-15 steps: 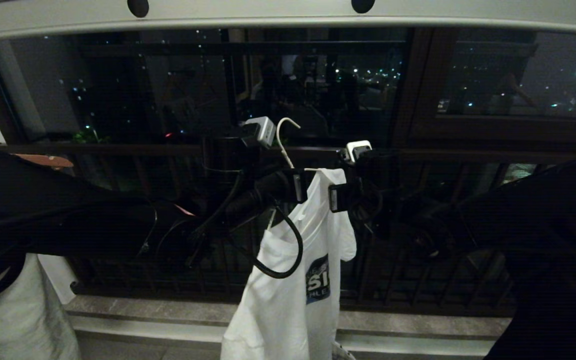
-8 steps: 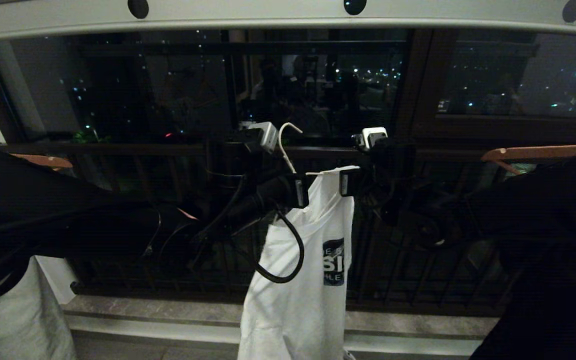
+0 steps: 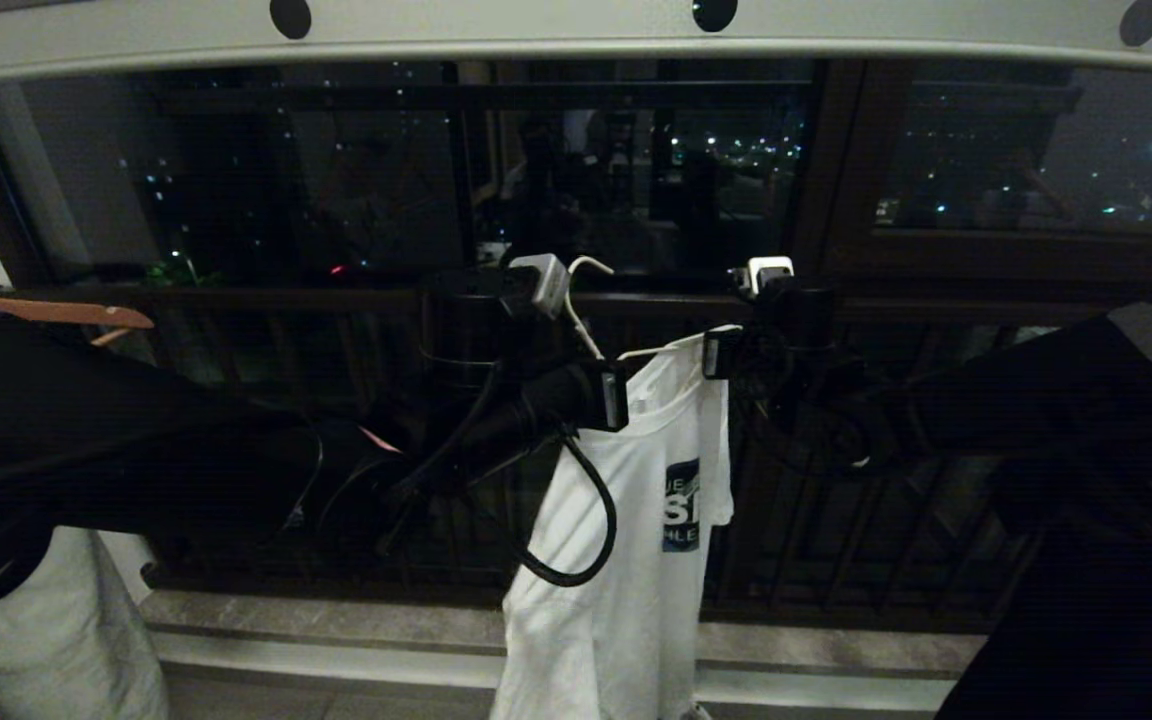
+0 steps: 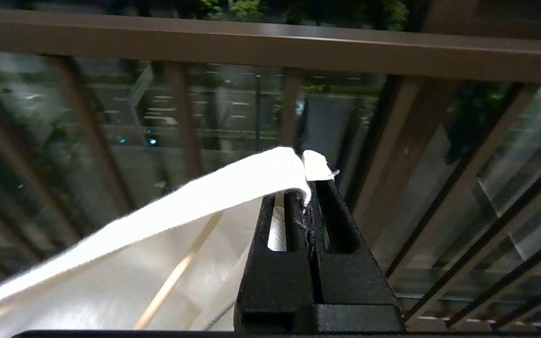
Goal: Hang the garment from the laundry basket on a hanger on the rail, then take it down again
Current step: Take the clothes off the clothes rack
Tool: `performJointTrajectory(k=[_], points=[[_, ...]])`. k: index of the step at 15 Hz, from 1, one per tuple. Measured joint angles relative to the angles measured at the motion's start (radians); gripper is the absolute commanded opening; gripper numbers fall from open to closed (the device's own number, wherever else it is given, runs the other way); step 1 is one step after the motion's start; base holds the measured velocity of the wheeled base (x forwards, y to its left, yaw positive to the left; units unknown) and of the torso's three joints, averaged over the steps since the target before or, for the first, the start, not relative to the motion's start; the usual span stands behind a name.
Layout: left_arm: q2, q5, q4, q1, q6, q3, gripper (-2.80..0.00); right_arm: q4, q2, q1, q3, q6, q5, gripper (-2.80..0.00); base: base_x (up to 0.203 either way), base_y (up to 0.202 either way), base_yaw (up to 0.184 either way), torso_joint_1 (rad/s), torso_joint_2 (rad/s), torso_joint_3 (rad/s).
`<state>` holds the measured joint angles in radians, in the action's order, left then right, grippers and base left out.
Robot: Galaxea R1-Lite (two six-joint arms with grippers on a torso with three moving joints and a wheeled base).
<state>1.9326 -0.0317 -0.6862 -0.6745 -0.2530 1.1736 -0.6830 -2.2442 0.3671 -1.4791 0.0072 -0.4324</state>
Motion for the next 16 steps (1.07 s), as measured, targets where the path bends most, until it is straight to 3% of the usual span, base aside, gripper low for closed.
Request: performJointTrajectory(k=[16], points=[[-0.007, 0.0, -0.001, -0.024, 0.003, -0.02, -2.8, -0.064, -0.097, -0.065, -0.091, 0.011, 0.015, -2.8, 0.0, 0.0, 0.0, 0.0, 0.0, 0.0]])
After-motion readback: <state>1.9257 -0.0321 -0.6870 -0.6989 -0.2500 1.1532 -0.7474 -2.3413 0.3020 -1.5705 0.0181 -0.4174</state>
